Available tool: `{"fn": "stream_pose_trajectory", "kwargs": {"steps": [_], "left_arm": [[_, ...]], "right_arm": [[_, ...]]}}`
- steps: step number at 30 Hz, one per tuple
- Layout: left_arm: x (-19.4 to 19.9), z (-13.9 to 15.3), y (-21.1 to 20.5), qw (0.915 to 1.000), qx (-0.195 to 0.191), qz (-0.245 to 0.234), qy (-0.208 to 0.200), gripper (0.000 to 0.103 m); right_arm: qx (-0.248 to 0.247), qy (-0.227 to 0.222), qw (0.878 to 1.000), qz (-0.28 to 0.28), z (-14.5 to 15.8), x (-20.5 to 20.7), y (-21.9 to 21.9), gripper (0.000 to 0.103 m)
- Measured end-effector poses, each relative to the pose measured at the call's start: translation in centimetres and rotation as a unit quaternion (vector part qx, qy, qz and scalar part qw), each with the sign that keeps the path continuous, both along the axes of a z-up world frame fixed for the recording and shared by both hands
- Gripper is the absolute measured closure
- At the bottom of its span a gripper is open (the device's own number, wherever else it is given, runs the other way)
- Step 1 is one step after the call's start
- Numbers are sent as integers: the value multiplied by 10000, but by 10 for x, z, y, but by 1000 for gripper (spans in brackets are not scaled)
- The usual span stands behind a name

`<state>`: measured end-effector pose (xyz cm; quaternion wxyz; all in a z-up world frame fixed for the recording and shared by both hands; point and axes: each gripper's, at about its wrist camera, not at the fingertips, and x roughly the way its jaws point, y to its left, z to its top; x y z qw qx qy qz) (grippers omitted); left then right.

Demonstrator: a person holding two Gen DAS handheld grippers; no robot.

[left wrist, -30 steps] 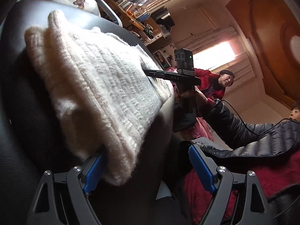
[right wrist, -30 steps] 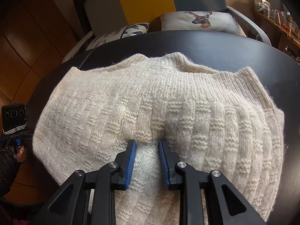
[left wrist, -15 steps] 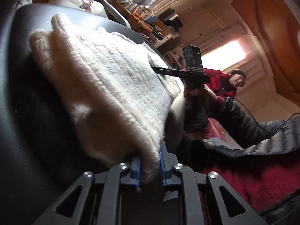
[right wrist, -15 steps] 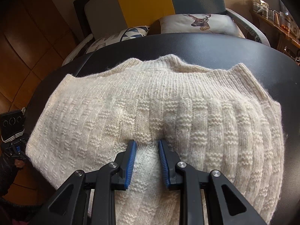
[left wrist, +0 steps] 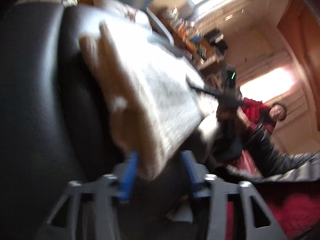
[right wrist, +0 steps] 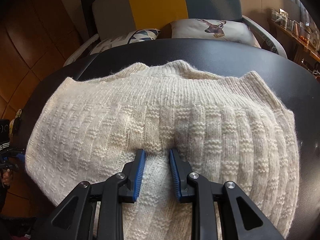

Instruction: Fold clothes

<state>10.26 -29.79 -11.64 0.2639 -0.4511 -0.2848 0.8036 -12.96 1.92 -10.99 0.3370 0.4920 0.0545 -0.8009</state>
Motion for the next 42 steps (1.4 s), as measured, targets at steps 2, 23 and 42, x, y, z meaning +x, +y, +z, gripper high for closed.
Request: {"fn": "stream_pose_trajectory", "kwargs": {"steps": [2,23,42], "left_arm": [[-11,10,-11,9992,52,401,58,34],[-118,-25,-22,9808,-1094,1433,-749,97],[-207,46,110,9228,-3201,-1891,1010,26]], "right_arm": [[-108,-19,9999,-35,0,-1,1,78],[-280,300,9991,105,3,13,5,77],[-303,-49,9977,599,25,-3,7,77]]}}
